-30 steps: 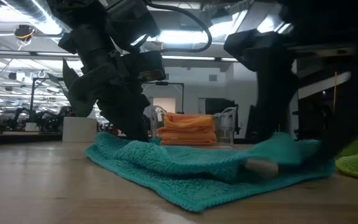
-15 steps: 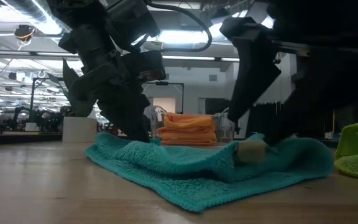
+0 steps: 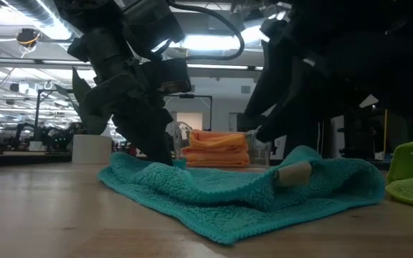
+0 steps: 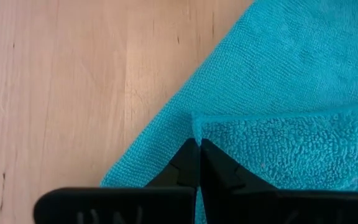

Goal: Fold microfiber towels
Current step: Fold the blue microfiber towel

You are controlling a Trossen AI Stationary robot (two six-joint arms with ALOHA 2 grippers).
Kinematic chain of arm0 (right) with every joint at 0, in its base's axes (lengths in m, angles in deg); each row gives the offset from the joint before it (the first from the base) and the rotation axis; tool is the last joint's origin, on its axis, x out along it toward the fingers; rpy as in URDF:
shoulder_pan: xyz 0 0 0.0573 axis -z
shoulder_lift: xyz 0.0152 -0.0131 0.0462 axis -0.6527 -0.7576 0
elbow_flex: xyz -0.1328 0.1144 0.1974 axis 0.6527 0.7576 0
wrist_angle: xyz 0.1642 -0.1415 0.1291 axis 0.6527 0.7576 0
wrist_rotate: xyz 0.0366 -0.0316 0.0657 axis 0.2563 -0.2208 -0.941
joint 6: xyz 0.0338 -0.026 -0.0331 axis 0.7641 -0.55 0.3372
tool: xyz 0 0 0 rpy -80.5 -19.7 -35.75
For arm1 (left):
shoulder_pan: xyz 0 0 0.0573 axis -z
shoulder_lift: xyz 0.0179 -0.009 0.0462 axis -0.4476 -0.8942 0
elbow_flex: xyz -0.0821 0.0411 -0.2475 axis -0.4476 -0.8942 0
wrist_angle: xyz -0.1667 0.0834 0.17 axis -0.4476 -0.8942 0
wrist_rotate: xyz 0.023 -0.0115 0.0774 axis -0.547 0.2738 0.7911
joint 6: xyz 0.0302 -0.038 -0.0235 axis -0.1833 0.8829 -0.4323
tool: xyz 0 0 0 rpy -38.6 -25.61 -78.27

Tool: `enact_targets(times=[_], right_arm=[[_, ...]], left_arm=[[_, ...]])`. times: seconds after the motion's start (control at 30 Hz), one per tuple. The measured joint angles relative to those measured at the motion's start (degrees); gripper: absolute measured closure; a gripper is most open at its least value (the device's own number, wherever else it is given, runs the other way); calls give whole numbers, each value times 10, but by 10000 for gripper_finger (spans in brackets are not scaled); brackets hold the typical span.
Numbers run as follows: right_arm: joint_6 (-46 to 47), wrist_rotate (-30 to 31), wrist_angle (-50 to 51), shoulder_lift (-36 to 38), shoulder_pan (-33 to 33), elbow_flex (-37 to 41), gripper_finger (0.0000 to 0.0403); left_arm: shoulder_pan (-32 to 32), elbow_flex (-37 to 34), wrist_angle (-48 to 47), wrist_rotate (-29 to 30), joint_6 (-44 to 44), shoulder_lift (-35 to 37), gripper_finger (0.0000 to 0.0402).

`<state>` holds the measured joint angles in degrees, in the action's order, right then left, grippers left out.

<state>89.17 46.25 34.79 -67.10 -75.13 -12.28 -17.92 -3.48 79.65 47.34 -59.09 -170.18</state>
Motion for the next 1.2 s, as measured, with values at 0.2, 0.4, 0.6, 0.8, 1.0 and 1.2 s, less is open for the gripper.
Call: enact_targets(times=[0.2,0.4,0.6,0.8,1.0,1.2], right_arm=[[64,64,41,2,-22,-1,183],[169,-30,141,2,-42,-1,183],[163,-84,68,2,-53,-1,183],[103,-155,4,3,-53,-1,183],[104,-124,-18,3,-48,-1,183],[85,-97,-26,-10,-48,-1,183]], left_arm=[[0,0,0,0,7,0,401],[0,0,1,-3,8,0,401],[0,0,2,-3,8,0,401],[0,0,1,-3,8,0,401],[0,0,1,-3,8,0,401],[0,0,1,-3,7,0,401]])
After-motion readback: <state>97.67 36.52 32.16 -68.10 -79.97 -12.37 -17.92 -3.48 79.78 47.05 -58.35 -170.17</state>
